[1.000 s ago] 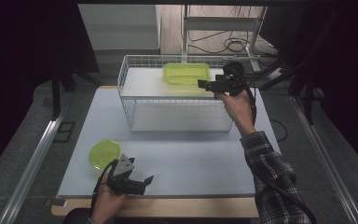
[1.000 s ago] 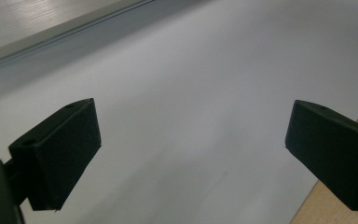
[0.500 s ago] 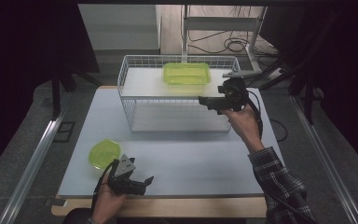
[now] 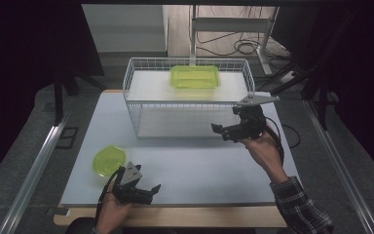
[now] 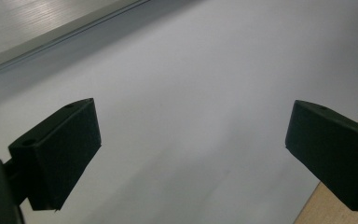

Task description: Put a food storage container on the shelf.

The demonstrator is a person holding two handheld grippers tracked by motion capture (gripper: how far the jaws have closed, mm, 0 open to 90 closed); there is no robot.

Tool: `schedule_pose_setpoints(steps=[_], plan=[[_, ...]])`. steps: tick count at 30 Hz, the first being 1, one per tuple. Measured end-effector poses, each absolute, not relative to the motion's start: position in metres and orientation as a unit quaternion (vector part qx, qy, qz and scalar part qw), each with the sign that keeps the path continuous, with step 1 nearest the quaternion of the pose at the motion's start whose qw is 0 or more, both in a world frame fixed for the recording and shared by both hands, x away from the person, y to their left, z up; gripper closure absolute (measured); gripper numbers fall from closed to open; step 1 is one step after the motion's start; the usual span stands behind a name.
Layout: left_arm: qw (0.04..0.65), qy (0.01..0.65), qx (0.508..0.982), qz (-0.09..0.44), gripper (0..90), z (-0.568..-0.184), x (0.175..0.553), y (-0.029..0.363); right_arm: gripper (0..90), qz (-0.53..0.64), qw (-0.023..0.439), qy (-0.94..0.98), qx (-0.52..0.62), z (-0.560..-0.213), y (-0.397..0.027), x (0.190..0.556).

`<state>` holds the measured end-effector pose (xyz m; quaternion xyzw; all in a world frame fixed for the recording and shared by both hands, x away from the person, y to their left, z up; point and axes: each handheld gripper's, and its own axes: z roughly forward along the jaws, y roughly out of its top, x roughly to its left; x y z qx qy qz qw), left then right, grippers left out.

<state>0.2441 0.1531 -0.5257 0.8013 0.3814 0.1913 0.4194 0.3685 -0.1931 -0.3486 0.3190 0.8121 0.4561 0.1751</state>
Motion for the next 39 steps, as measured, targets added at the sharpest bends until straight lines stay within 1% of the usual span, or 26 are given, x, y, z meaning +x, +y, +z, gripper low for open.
schedule_pose_setpoints(steps=[3,10,14,21,39], plan=[[0.417,0.381,0.803,0.191,3.2,-0.526,0.244,0.153,1.3,0.448,0.183,0.814,0.320,-0.360,-0.197,0.358],[0.415,0.378,0.805,0.192,3.1,-0.526,0.244,0.152,0.0,0.449,0.176,0.814,0.324,-0.387,-0.206,0.341],[0.414,0.377,0.806,0.189,3.1,-0.526,0.244,0.152,0.0,0.454,0.164,0.812,0.329,-0.404,-0.211,0.332],[0.412,0.380,0.807,0.186,3.1,-0.527,0.244,0.151,0.0,0.440,0.168,0.818,0.330,-0.424,-0.213,0.318],[0.407,0.375,0.813,0.182,3.0,-0.529,0.245,0.150,0.4,0.416,0.152,0.825,0.352,-0.476,-0.226,0.294]])
